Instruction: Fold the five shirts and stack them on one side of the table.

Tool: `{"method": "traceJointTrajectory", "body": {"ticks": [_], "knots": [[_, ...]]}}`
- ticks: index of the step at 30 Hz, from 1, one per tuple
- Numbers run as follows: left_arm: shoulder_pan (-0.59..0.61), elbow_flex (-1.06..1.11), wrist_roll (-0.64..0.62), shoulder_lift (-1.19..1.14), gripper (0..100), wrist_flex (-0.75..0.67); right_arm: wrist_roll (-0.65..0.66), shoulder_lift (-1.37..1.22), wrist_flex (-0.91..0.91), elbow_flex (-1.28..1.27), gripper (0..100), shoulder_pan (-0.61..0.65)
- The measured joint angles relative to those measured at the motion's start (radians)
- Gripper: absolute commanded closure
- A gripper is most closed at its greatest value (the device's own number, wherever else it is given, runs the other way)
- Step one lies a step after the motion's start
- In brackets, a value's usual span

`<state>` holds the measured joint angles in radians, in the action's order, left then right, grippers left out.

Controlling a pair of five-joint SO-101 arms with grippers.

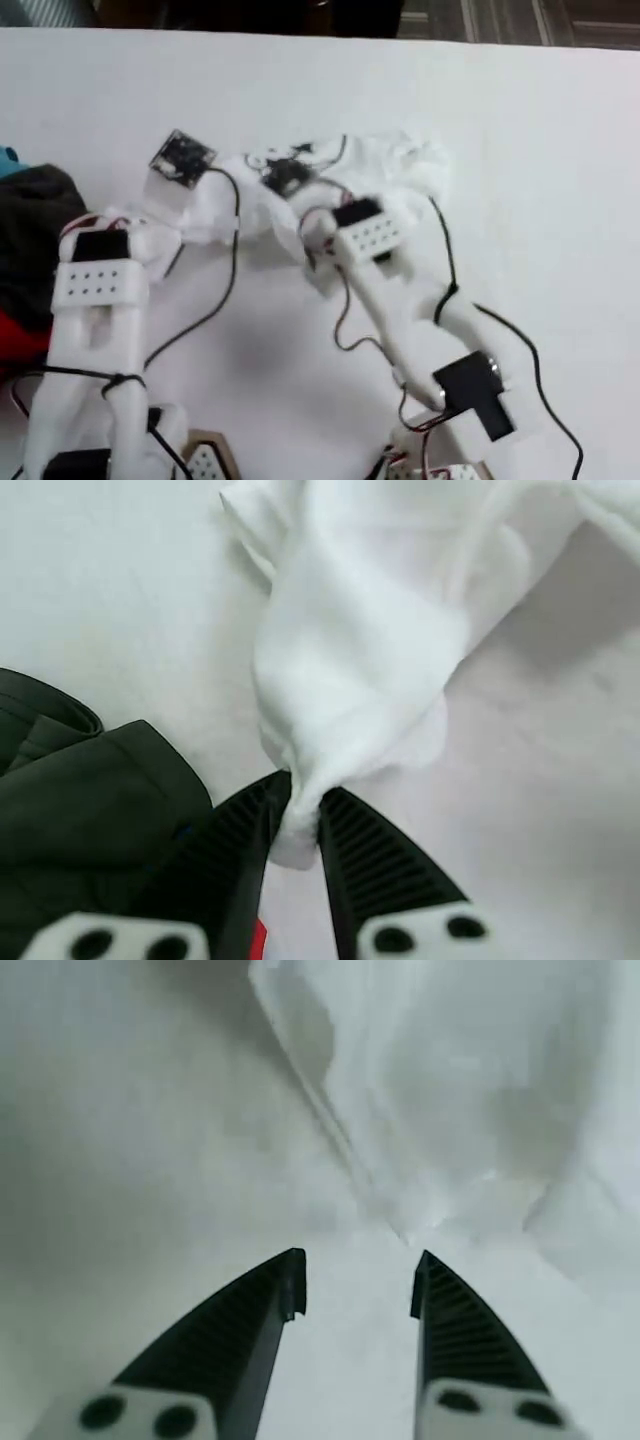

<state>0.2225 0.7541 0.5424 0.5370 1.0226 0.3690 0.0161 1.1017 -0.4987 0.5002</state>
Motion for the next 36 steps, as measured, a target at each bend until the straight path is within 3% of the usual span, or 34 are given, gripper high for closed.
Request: {"method": "traceJointTrajectory", "body": {"ticks": [6, 13, 21, 36], "knots": [[0.000, 0.000, 0.000, 0.000, 97, 0.000, 0.025, -0.018, -0.109, -0.031, 81.9, 0.002], [0.000, 0.000, 0.000, 0.000, 97, 0.000, 0.032, -0.238, -0.138, 0.106, 81.9, -0.057], [0.000, 0.000, 0.000, 0.000, 97, 0.000, 0.034, -0.342, -0.026, 0.278, 81.8, -0.091], [0.000, 0.000, 0.000, 0.000, 97, 0.000, 0.055, -0.333, 0.025, 0.302, 81.8, -0.117]]}}
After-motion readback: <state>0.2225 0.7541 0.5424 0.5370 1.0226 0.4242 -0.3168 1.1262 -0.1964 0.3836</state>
